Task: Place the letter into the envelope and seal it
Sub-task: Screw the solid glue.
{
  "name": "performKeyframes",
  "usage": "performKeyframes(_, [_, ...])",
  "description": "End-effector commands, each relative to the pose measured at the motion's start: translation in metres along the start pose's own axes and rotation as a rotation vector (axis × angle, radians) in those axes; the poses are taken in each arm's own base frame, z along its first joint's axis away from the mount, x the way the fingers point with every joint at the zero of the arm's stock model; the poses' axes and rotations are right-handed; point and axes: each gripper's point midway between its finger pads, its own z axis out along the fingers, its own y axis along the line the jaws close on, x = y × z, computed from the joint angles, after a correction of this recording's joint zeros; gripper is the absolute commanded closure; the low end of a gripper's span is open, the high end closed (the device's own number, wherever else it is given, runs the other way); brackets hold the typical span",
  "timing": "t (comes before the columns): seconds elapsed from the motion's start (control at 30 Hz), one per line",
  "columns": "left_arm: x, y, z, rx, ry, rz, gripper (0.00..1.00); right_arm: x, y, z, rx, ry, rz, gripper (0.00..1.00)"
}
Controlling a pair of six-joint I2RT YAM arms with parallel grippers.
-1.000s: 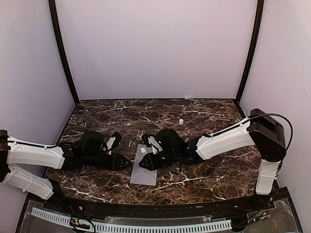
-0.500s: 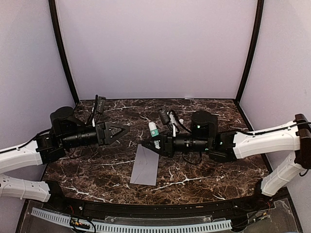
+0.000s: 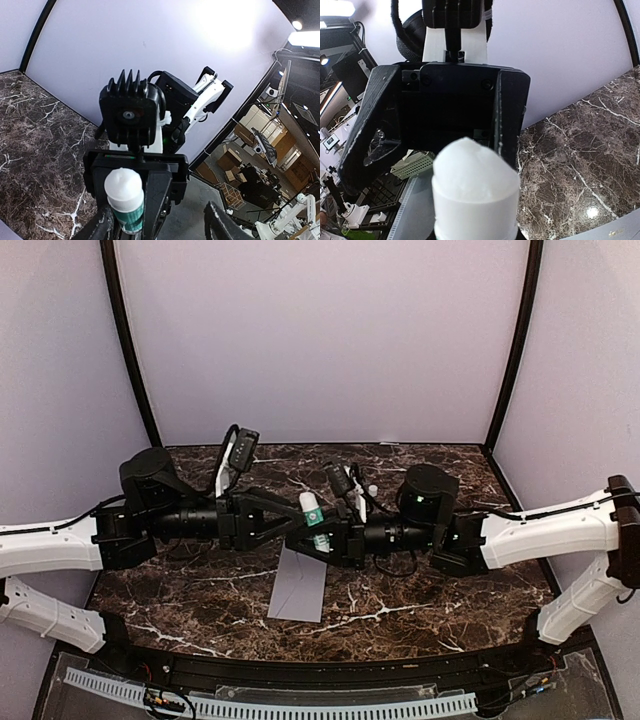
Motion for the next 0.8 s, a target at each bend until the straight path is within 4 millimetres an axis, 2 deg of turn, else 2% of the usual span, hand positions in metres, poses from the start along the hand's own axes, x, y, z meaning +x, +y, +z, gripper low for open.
performKeyframes(0.0, [-0.009, -0.009, 0.006, 0.032, -0.019, 0.034, 0.4, -0.015, 0.02, 0.007, -0.083, -0.033, -0.039, 1.0])
performKeyframes(0.17, [-0.005, 0.004, 0.006, -0.028, -0.027, 0.019, 0.41, -0.014, 0.025, 0.011, -0.108, -0.02, -0.044, 1.0])
performKeyframes(0.27, [-0.006, 0.007, 0.006, -0.039, -0.032, 0.016, 0.45, -0.01, 0.022, 0.015, -0.107, -0.006, -0.035, 1.0])
performKeyframes(0.43, [-0.002, 0.007, 0.007, -0.03, -0.022, -0.001, 0.65, -0.01, 0.021, 0.019, -0.114, -0.005, -0.025, 1.0])
performKeyframes(0.53, [-0.001, 0.007, 0.006, -0.027, -0.024, -0.007, 0.7, -0.009, 0.018, 0.021, -0.106, 0.0, -0.019, 1.0])
performKeyframes(0.77, [0.003, 0.008, 0.004, -0.024, -0.03, -0.034, 0.9, -0.009, 0.012, 0.021, -0.069, -0.006, -0.015, 0.98])
